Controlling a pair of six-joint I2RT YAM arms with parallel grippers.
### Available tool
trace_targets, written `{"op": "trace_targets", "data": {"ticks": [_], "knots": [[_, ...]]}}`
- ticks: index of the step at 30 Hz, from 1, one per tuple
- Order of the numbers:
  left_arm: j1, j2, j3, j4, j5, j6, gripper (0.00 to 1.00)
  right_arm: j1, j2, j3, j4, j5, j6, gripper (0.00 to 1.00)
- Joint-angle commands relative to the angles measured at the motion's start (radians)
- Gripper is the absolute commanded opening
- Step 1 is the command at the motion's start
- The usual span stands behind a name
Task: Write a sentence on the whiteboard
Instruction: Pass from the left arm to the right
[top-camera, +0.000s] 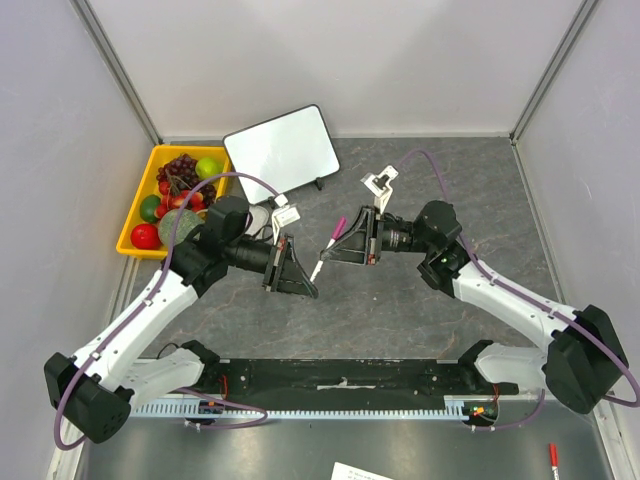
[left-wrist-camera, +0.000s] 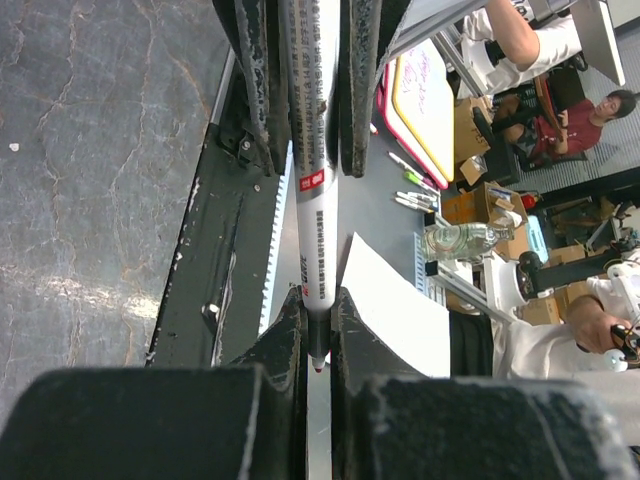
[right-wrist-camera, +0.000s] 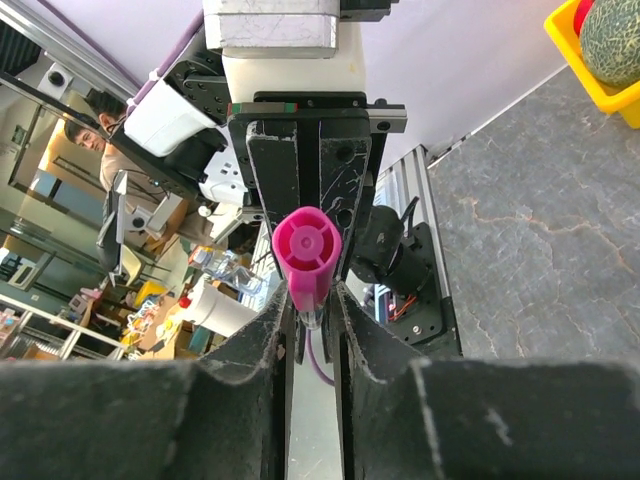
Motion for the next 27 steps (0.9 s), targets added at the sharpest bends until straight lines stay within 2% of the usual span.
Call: {"op": "trace_targets", "data": {"ticks": [1,5,8,14,15,17,21,24,25,27], "knots": [[-0.003,-0.022,-0.005,0.008,0.043,0.038,0.02,0.003,-0.016,-0.025,0.066,-0.034,0.017,0.22],[-0.003,-0.022,-0.005,0.000,0.043,0.049,0.02,0.003,-0.031,-0.039,0.049,-0.036,0.005,0.13],[-0.003,-0.019,-0.006,0.000,0.041,0.049,0.02,0.003,-0.037,-0.040,0.041,-0.044,0.002,0.00],[-0.003,-0.022,-0.003,0.000,0.018,0.049,0.02,0.003,-0.048,-0.031,-0.020,-0.044,-0.038,0.00],[-0.004,-0.024,-0.005,0.000,0.009,0.050,0.05,0.003,-0.053,-0.028,-0.040,-0.039,-0.053,0.00],[-0.003,-0.032,-0.008,0.000,-0.025,0.046,0.13,0.003,-0.062,-0.028,-0.072,-0.027,-0.075,0.00],[-0.003,-0.039,-0.011,0.014,-0.066,0.023,0.36,0.003,-0.077,-0.025,-0.147,0.002,-0.127,0.00],[-0.003,-0.047,-0.020,0.031,-0.100,0.003,0.59,0.003,-0.091,-0.022,-0.235,0.039,-0.187,0.00],[-0.001,-0.047,-0.023,0.037,-0.129,-0.003,0.70,0.002,-0.094,-0.019,-0.274,0.053,-0.208,0.00],[-0.001,-0.052,-0.026,0.038,-0.178,-0.023,0.79,0.003,-0.100,-0.008,-0.351,0.084,-0.253,0.00]]}}
